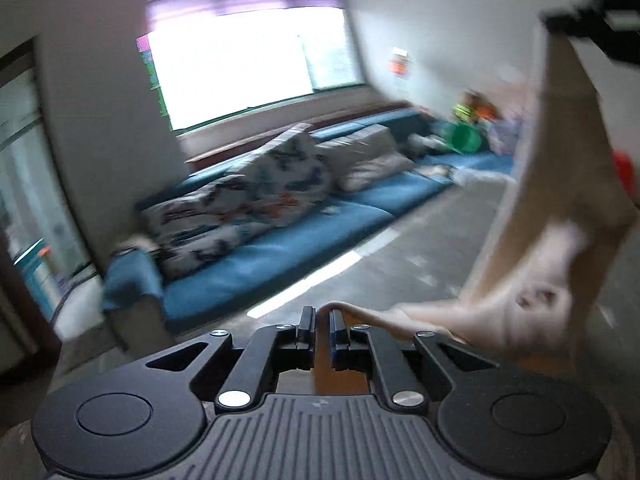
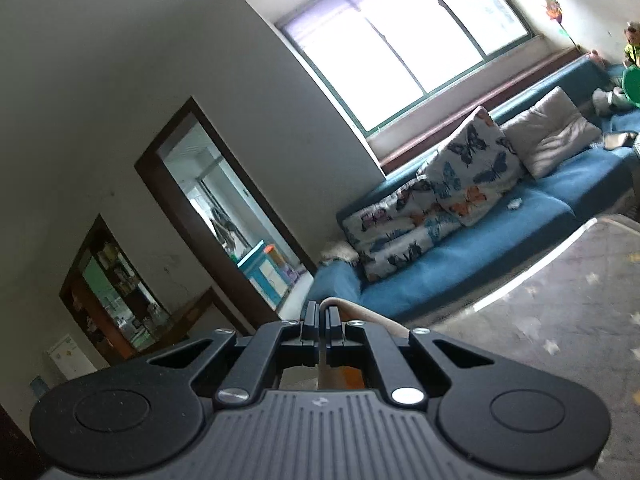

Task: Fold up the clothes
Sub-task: 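Lift the sweatshirt high with both grippers to shake it out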

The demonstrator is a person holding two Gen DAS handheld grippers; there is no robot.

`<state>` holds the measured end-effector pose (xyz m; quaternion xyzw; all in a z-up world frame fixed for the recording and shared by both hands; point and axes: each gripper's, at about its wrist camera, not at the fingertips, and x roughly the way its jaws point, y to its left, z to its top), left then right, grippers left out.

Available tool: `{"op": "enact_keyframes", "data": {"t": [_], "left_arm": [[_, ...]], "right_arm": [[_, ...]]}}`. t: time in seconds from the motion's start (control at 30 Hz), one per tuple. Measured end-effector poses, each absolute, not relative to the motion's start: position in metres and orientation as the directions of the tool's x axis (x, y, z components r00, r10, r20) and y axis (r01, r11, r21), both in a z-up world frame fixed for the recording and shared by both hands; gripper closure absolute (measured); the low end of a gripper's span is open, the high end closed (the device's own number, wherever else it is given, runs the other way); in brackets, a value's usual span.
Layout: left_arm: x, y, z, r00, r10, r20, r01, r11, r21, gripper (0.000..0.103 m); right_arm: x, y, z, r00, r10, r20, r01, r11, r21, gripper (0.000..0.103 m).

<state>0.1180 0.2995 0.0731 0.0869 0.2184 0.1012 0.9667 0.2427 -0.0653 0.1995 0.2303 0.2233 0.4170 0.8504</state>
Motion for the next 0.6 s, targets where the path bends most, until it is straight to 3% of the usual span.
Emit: {"op": "enact_keyframes", "data": {"t": [0.17, 0.2, 0.23, 0.27, 0.3, 0.33, 0.53, 0.57, 0.6], "left_arm": [[0.103, 0.352, 0.139, 0.893, 0.321, -0.315, -0.314, 0.946, 0.076, 0.097], [0.099, 0.358, 0.147, 0.894, 0.325, -0.309, -0.320, 0.945, 0.070, 0.093], [0.094, 0.361, 0.152, 0.889, 0.334, -0.314, -0.329, 0.942, 0.072, 0.088], [0.090, 0.362, 0.154, 0.886, 0.334, -0.320, -0.329, 0.942, 0.073, 0.072], [0.085, 0.360, 0.151, 0.889, 0.325, -0.323, -0.319, 0.945, 0.074, 0.051], [0.081, 0.358, 0.147, 0.892, 0.315, -0.325, -0.307, 0.949, 0.075, 0.044], [0.063, 0.311, 0.106, 0.896, 0.271, -0.352, -0.215, 0.958, 0.190, 0.037], [0.059, 0.301, 0.101, 0.906, 0.255, -0.338, -0.194, 0.960, 0.204, 0.032], [0.054, 0.290, 0.097, 0.916, 0.248, -0.315, -0.184, 0.958, 0.219, 0.020]], "right_arm": [[0.249, -0.044, 0.227, 0.557, 0.820, -0.132, -0.643, 0.527, 0.556, 0.101], [0.249, -0.041, 0.233, 0.559, 0.819, -0.128, -0.647, 0.527, 0.551, 0.101], [0.247, -0.039, 0.238, 0.557, 0.822, -0.121, -0.653, 0.523, 0.547, 0.101], [0.245, -0.036, 0.242, 0.552, 0.826, -0.116, -0.661, 0.519, 0.542, 0.101], [0.242, -0.034, 0.245, 0.547, 0.829, -0.112, -0.670, 0.514, 0.536, 0.101], [0.238, -0.031, 0.249, 0.543, 0.833, -0.109, -0.678, 0.511, 0.528, 0.101], [0.215, -0.015, 0.268, 0.510, 0.854, -0.101, -0.718, 0.488, 0.496, 0.101], [0.211, -0.014, 0.271, 0.507, 0.856, -0.099, -0.723, 0.484, 0.493, 0.101], [0.208, -0.012, 0.273, 0.503, 0.859, -0.096, -0.727, 0.481, 0.490, 0.101]]}}
